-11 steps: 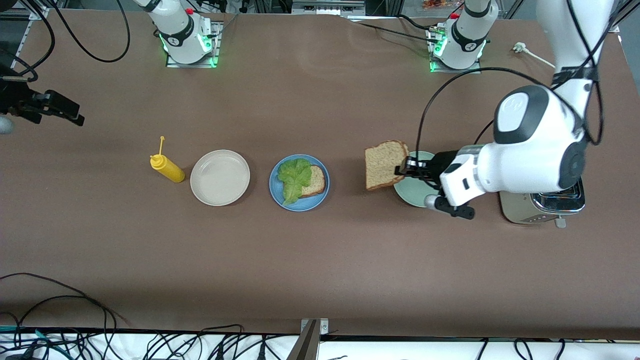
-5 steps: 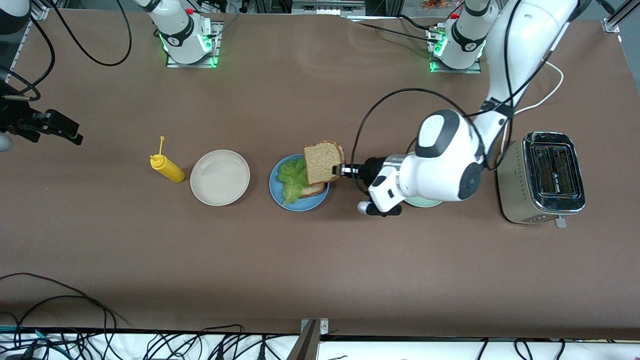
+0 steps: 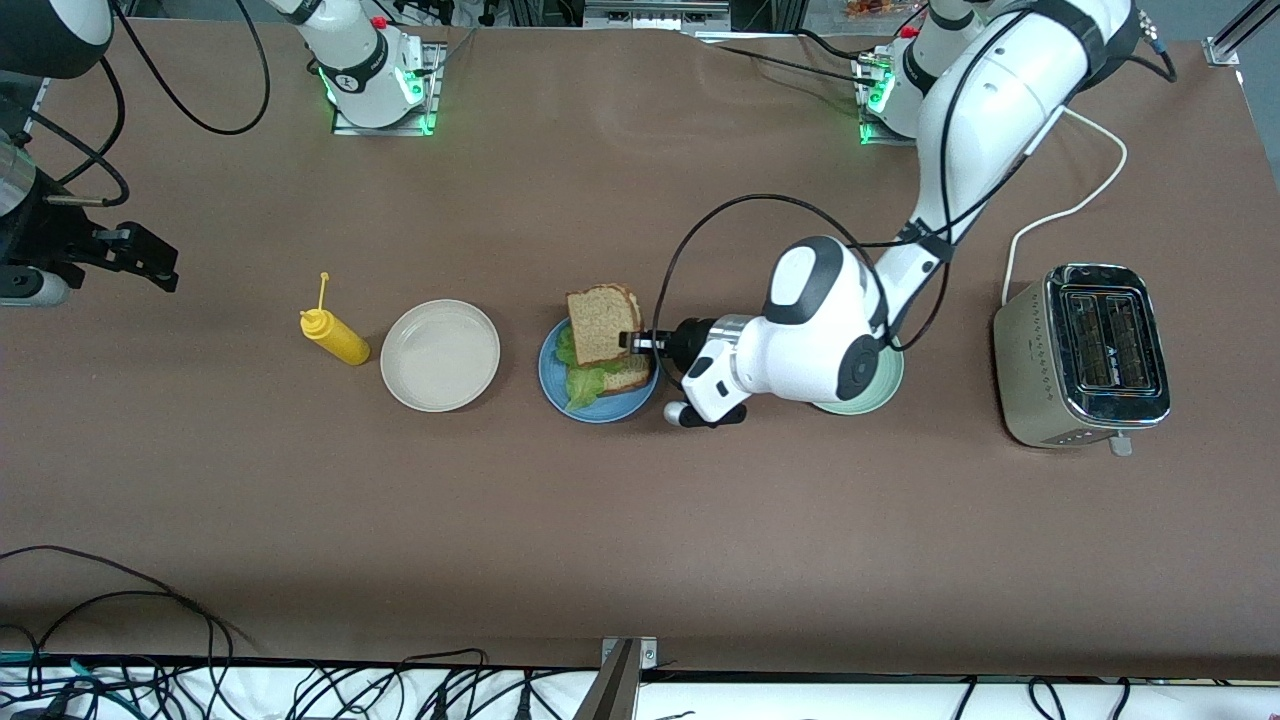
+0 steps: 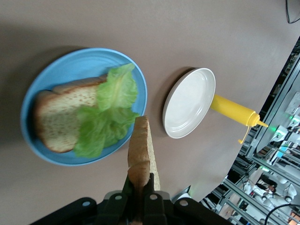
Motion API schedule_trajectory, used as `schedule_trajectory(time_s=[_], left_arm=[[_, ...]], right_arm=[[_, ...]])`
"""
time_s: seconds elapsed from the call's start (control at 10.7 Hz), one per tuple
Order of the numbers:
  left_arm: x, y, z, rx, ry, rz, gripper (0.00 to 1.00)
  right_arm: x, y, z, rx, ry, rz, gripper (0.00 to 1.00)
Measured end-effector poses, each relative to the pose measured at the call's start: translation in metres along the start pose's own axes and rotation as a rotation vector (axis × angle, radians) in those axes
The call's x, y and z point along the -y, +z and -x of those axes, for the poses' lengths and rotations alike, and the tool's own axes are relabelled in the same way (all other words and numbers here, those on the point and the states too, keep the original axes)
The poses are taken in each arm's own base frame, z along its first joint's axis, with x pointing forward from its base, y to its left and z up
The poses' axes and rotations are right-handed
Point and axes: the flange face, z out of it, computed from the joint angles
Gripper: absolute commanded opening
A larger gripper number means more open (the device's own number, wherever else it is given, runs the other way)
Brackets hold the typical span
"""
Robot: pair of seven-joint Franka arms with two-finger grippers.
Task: Make sandwich in blue plate with both arms
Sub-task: 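Carry the bread slice over the blue plate with the left gripper, then lower the bread onto the lettuce and open the left gripper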
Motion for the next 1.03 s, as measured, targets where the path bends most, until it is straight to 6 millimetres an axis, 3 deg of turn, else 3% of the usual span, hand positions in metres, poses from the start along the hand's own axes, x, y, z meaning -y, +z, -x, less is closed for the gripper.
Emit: schedule_trajectory(time_s=[0.19,0.37,1.03], left_arm=[[0.006,0.031,-0.002,-0.005,-0.036,0.018,0.00],[0.022,0.047,-0.009,0.006,-0.060,0.018,0.00],[0.024,0.041,-0.019,-0.074,0.089,0.012,0.00]], right_arm=[[-0.001,0.000,0.000,-0.001,0.001,0.001,1.00],[-0.001,0.000,0.000,0.000,0.002,0.001,1.00],[-0.003,0.002,-0.001,0.002,0.004,0.001,1.00]])
